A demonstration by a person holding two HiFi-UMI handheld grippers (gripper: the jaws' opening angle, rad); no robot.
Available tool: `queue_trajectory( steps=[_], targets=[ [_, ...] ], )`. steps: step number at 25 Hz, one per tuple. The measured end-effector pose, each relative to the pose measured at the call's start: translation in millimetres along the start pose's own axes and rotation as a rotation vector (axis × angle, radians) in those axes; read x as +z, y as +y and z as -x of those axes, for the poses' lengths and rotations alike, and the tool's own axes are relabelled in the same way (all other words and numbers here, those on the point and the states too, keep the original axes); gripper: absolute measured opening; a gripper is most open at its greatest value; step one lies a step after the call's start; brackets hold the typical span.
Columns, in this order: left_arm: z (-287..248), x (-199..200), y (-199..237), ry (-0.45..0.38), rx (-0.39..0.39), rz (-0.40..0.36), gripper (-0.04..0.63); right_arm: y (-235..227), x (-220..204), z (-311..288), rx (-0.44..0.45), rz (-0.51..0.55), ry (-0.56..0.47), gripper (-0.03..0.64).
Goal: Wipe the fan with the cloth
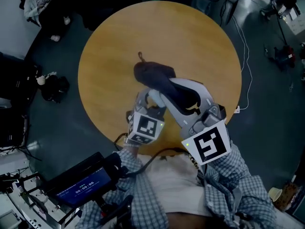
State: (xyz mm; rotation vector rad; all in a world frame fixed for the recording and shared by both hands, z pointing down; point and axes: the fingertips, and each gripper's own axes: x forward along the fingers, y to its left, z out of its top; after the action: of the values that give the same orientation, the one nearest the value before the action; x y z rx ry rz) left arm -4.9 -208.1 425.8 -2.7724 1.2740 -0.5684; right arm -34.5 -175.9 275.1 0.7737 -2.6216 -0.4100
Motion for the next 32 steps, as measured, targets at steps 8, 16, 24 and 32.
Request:
queue_trajectory(
  steps=[8, 16, 24, 32],
  targets=[
    [17.5, 21.8, 8.8, -0.048, 0.025, 0.006, 0.144, 87.5, 33.0, 30.0, 0.372, 0.095, -0.006, 0.101],
    [31.4, 34.6, 1.6, -0.145, -0.022, -0.017, 0.144, 65.0, 56.5, 3.8, 0.426, 0.147, -0.008, 0.101],
    [45.4, 34.6, 9.6, -0.204, -0.007, 0.055, 0.144, 10.1, 7.2, -38.3, 0.312, -0.194, -0.035, 0.095],
    [55.1, 45.6, 21.7, -0.263, 0.016, 0.123, 0.144, -24.6, -99.3, -55.6, 0.120, -0.353, 0.135, 0.094]
  ],
)
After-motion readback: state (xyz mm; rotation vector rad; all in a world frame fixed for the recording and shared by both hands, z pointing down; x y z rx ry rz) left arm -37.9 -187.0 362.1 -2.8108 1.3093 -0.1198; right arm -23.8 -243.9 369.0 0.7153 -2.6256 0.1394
